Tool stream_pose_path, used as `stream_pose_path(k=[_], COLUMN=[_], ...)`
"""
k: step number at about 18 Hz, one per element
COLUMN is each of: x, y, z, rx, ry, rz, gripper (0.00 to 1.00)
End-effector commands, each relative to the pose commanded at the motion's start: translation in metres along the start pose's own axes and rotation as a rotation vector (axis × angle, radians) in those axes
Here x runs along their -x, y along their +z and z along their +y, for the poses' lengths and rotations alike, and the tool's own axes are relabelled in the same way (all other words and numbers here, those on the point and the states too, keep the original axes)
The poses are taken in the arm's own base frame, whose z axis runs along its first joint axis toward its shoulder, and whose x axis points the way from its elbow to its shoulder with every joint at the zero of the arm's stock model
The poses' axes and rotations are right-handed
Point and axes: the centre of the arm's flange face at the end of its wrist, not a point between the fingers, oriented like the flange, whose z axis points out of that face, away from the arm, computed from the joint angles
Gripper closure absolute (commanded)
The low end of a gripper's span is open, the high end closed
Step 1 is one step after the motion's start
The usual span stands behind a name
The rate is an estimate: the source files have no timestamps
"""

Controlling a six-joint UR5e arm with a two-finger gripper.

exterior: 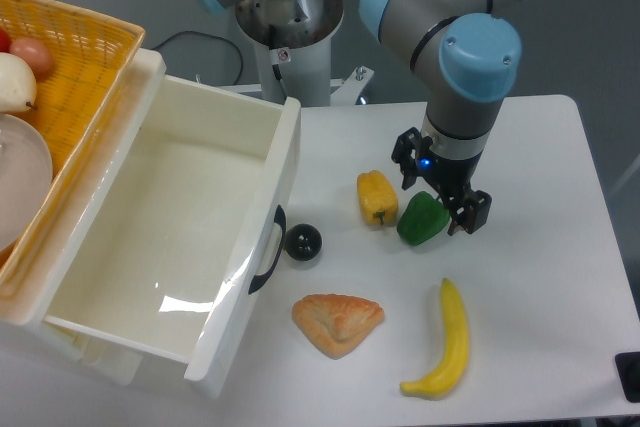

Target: Pick up the yellow pepper

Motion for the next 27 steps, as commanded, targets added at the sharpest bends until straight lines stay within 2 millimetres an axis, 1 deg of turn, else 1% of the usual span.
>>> stream_pose_path(k=[2, 6, 13, 15, 17, 18, 20, 22, 24, 26, 27], x=[-0.002, -0.001, -0.015, -0.016, -0.015, -0.017, -0.018, -0.017, -0.016, -0.019, -0.023], y=[0.005, 0.004, 0.033, 0.035, 0.034, 0.037, 0.038, 0.038, 0.039, 0.046, 0.054], z=[0.0, 0.001, 0.005, 0.004, 0.004, 0.002, -0.005, -0.008, -0.008, -0.006, -0.001], rx=[0.002, -0.001, -0.04, -0.039, -0.045, -0.056, -0.096, -0.099, -0.101, -0.089, -0.085], ry=[0.009, -0.002, -0.018, -0.023, -0.064, -0.087, -0.138, -0.207, -0.22, -0.221, -0.22], rz=[0.008, 0.006, 0.07, 0.073, 0.063, 0.069, 0.069, 0.062, 0.052, 0.064, 0.08], gripper=[0.0, 0.0, 0.0, 0.0, 0.0, 0.0, 0.0, 0.0, 0.0, 0.0, 0.0])
